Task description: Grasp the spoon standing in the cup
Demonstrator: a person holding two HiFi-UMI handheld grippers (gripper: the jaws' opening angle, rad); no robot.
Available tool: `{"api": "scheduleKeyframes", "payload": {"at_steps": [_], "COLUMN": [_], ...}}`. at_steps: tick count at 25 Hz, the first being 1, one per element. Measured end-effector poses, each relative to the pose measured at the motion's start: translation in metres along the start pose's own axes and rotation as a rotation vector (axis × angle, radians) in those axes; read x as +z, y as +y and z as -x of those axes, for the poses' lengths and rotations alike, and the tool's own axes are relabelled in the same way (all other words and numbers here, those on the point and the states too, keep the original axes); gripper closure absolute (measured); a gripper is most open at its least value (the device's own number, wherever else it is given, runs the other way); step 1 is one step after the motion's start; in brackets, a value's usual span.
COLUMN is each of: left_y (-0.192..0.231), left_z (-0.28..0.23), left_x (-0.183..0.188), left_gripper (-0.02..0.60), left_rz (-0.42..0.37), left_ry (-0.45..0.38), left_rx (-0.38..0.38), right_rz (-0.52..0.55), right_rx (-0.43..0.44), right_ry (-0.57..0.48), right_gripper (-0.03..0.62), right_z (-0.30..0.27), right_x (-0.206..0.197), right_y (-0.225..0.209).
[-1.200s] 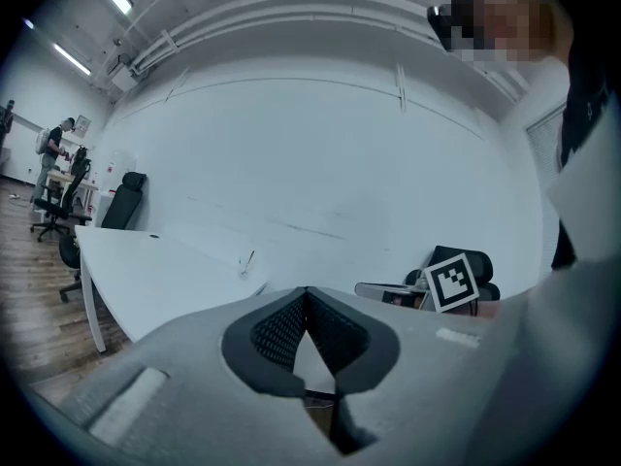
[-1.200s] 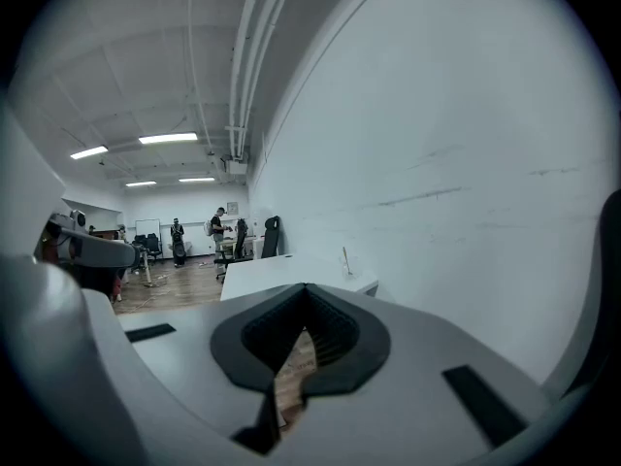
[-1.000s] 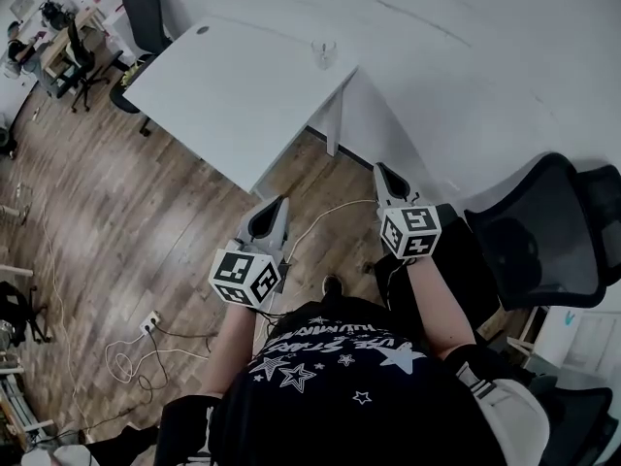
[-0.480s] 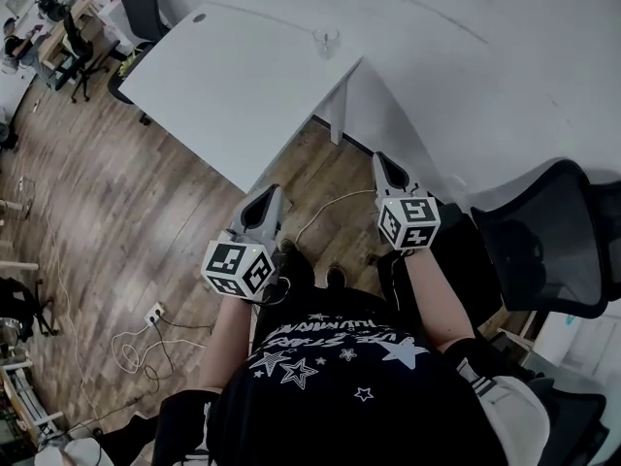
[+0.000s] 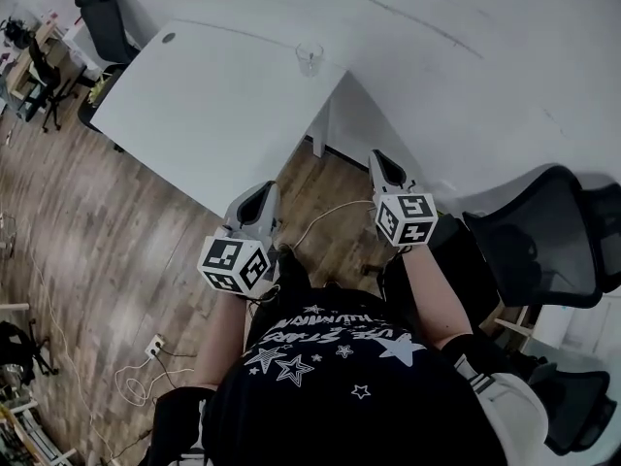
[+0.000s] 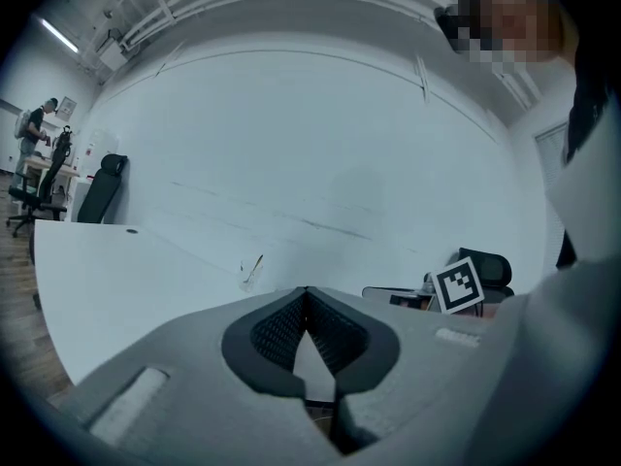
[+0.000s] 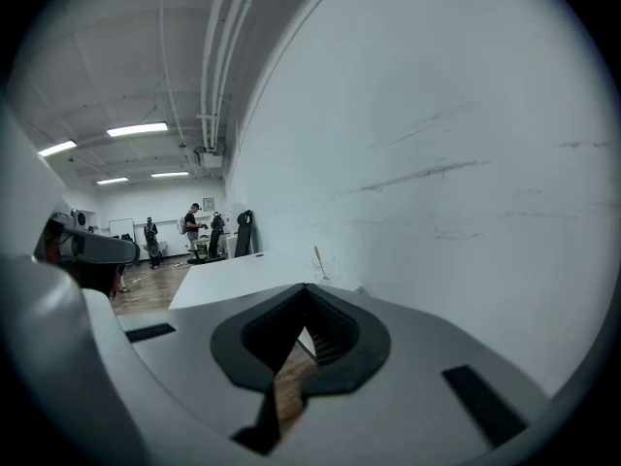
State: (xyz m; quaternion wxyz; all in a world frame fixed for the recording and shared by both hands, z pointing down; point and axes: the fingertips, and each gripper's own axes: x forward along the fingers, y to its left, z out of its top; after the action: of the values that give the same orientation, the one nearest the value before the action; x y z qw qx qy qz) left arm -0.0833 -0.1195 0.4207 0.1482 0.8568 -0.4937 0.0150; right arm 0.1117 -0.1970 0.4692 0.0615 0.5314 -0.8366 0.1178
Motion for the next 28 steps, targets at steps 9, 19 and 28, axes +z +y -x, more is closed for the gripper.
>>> {"api": "scheduleKeyframes", "payload": {"at_steps": [9,19,28], "left_y": [0.102,0.160,0.185], "left_z": [-0.021,-0.036,-0.055], "left_x": [0.021,0.036,0.037], "left_gripper": [0.574,0.574,0.574], "left_rz": [0.039,0.070,0.097], "left_ry": [0.021,0.019,0.021], "left_rx": [-0.020,-0.086,-0.042], "right_rz": [0.013,0.075,0.076], "right_rx": [-0.068,-0.125,-0.198], "right_ry": [0.031,0.038,0.030], "right_gripper": [0.585,0.585,0.585], "right_z": [-0.089,-0.123,-0.159], "right_x": [0.023,0.039,0.054], "right_y": [0.033,0.059,0.024]}}
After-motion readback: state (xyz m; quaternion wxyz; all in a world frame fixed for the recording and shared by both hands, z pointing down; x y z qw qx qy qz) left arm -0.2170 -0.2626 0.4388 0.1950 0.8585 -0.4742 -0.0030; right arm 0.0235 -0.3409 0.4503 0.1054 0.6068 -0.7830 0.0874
